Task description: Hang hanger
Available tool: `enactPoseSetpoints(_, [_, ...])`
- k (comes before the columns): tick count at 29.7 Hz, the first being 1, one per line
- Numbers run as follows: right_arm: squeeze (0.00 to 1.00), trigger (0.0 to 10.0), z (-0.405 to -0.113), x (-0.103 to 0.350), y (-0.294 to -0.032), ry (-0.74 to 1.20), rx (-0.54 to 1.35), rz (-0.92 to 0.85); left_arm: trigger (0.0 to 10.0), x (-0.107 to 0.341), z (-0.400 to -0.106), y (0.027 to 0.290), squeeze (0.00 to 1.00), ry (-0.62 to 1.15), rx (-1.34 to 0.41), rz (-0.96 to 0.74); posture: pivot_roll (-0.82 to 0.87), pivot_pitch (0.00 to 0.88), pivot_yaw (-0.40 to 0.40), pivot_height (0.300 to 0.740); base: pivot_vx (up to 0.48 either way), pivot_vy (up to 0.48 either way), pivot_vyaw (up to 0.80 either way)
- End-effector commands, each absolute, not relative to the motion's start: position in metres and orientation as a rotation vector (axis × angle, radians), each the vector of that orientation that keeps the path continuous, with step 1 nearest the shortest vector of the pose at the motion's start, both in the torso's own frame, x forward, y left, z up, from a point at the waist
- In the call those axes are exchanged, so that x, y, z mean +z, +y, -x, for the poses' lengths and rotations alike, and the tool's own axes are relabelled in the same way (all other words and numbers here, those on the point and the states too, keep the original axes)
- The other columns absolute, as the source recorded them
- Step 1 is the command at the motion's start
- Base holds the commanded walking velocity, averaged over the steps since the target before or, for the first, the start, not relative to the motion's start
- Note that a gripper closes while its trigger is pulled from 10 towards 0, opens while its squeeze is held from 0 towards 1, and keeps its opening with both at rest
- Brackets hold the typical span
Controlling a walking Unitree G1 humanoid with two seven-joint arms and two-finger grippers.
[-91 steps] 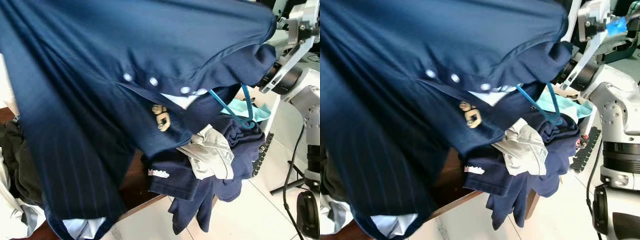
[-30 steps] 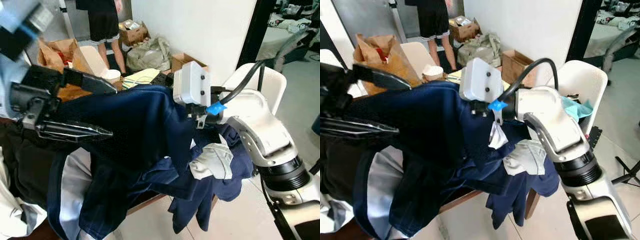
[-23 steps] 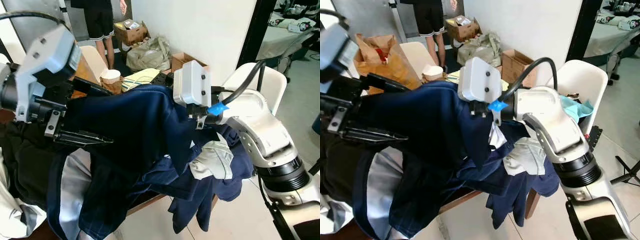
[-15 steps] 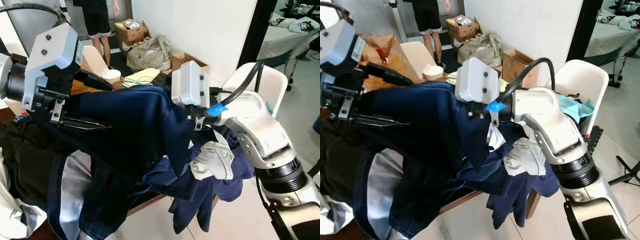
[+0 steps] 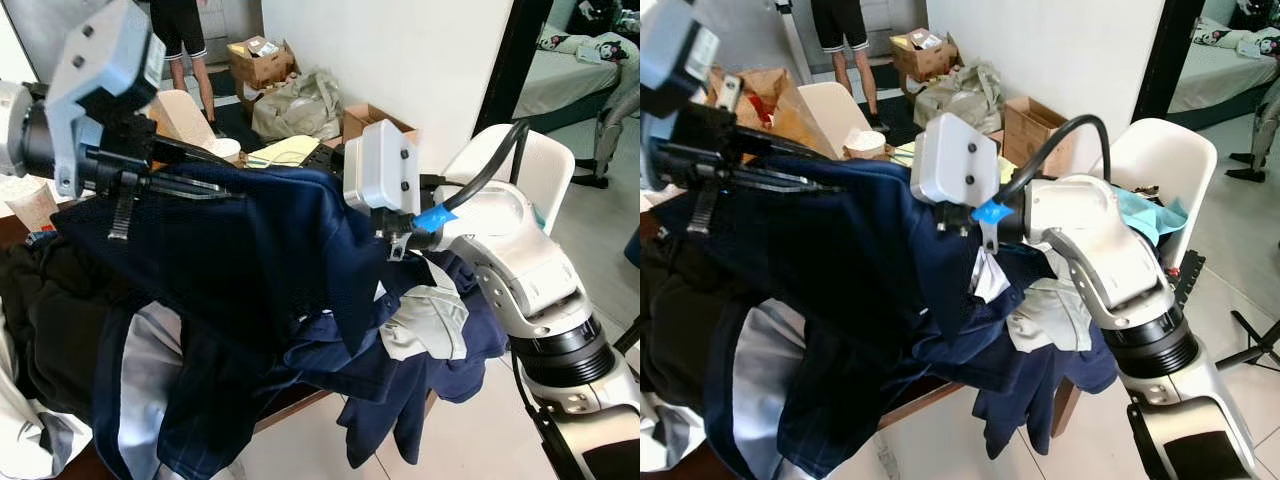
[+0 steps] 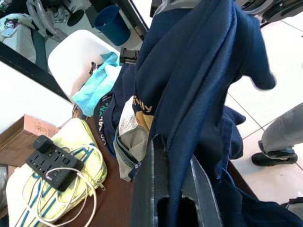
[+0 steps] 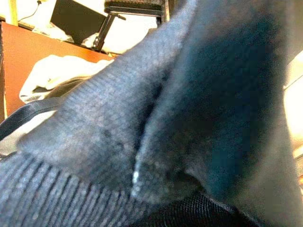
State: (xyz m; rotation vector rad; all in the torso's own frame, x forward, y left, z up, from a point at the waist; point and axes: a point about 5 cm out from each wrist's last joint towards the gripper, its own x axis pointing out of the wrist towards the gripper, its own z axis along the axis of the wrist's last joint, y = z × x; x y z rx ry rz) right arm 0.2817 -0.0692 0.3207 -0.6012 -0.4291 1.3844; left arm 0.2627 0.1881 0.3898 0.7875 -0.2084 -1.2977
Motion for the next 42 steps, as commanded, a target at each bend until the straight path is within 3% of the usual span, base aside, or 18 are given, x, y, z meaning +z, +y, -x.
enactPoseSetpoints(1, [0.00,10.0,-0.276,0.321,-0.066,-0.443,1.420,0.598,0.0,0.395,-0.261,0.186,0.00,-0.241,-1.322,-0.783,0.02,0.000,0.053,0.740,0.000,0.000,0.00])
enactPoseSetpoints(5, [0.00,10.0,-0.276,0.321,-0.066,-0.443,1.420,0.598,0.0,0.395,-0.261,0.186,0.00,-0.241,-1.322,-0.783,0.02,0.000,0.053,0.740,0.000,0.000,0.00])
enactPoseSetpoints(6, [0.00,10.0,-0.278,0.318,-0.066,-0.420,1.411,0.604,0.9,0.398,-0.260,0.186,0.00,-0.252,-1.324,-0.781,0.02,0.000,0.052,0.740,0.000,0.000,0.00])
enactPoseSetpoints(18, [0.00,10.0,-0.320,0.287,-0.098,-0.142,1.174,0.480,2.3,0.444,-0.239,0.209,0.00,-0.414,-1.203,-0.714,0.02,0.000,0.041,0.740,0.000,0.000,0.00])
enactPoseSetpoints(29, [0.00,10.0,-0.332,0.303,-0.118,-0.201,1.055,0.228,3.0,0.442,-0.236,0.219,0.00,-0.393,-1.147,-0.715,0.02,0.000,0.038,0.740,0.000,0.000,0.00])
enactPoseSetpoints(40, [0.00,10.0,-0.319,0.310,-0.132,-0.266,1.127,0.155,2.9,0.437,-0.244,0.244,0.00,-0.382,-1.006,-0.686,0.01,0.000,0.037,0.740,0.000,0.000,0.00])
enactPoseSetpoints(42, [0.00,10.0,-0.300,0.298,-0.122,-0.236,1.268,0.246,3.4,0.449,-0.249,0.249,0.00,-0.462,-0.914,-0.645,0.01,0.000,0.042,0.740,0.000,0.000,0.00])
